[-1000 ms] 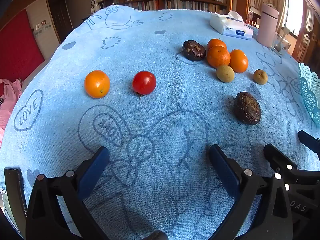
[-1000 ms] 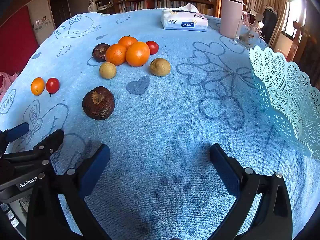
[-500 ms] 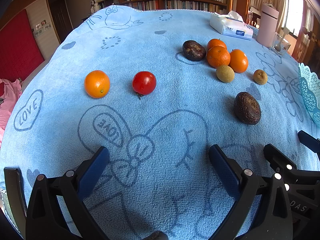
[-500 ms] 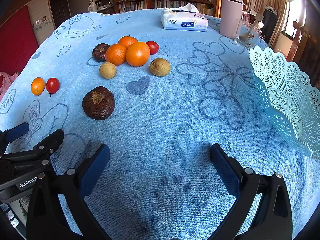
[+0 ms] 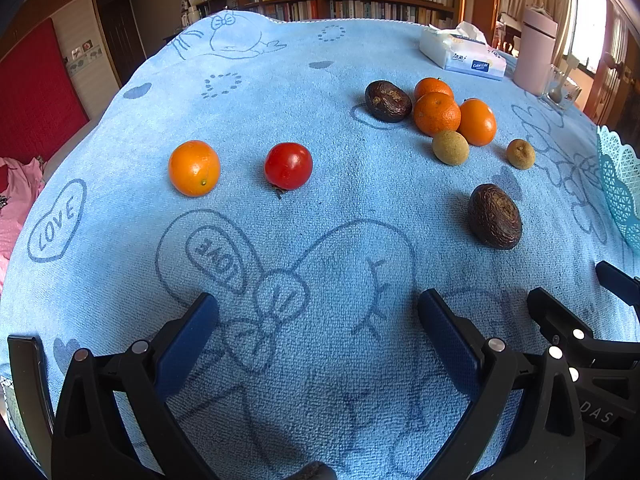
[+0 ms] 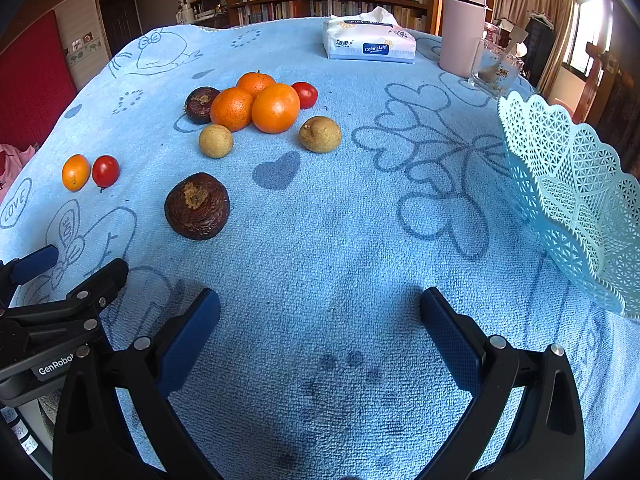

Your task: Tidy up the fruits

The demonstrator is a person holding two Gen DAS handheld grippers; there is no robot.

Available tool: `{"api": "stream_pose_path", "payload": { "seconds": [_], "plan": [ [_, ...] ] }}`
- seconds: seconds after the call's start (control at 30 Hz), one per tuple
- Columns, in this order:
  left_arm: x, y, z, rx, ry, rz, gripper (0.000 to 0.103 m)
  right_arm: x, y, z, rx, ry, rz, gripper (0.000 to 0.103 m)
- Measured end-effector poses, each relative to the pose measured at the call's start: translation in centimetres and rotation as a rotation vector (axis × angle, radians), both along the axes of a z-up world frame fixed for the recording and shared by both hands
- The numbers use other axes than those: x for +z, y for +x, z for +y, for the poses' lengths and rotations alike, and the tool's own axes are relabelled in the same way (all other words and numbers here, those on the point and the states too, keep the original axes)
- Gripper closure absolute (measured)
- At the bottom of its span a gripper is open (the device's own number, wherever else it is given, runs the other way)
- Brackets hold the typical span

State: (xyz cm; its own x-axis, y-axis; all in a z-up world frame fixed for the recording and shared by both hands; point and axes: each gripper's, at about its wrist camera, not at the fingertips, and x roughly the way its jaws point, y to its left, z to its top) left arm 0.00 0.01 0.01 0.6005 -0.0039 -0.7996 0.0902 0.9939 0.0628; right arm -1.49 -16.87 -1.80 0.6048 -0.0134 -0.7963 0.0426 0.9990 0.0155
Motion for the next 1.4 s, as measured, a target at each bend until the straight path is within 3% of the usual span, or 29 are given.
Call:
{"api": "stream_pose_path", "payload": {
  "seconds": [1.4],
  "plan": [
    [0.00, -0.01, 0.04, -0.001, -0.004, 0.002, 0.005, 0.19, 0.03, -0.11, 0.031, 0.017, 0.009, 0.002]
  ]
}}
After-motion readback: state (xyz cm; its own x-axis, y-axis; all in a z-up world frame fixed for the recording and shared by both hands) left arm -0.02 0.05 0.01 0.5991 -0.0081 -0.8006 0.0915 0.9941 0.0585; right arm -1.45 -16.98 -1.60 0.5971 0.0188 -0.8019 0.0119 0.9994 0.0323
